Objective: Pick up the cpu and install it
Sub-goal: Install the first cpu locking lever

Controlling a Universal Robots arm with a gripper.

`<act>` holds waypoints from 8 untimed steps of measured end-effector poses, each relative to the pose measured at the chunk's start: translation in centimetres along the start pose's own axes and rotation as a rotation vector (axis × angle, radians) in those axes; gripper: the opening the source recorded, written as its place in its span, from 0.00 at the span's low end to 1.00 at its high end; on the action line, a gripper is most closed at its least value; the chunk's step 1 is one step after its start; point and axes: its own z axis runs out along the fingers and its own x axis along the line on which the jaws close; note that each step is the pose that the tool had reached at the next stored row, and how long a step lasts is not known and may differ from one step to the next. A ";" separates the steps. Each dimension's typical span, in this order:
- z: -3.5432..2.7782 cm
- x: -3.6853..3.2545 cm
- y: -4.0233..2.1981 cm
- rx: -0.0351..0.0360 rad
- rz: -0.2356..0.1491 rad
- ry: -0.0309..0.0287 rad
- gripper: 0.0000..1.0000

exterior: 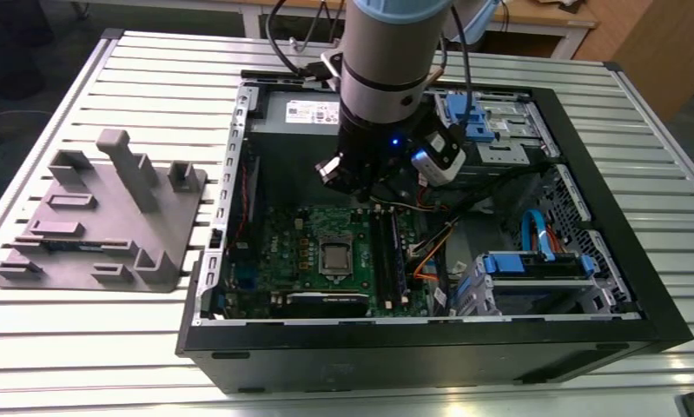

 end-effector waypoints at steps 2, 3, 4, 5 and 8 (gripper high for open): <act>0.01 -0.03 0.01 0.0000 0.000 -0.0001 0.10; 0.01 -0.05 0.02 0.0000 0.000 -0.0001 0.10; 0.01 -0.07 0.05 0.0000 0.000 -0.0001 0.10; 0.02 -0.08 0.07 0.0000 0.000 -0.0001 0.10; 0.03 -0.12 0.17 0.0001 0.000 -0.0001 0.10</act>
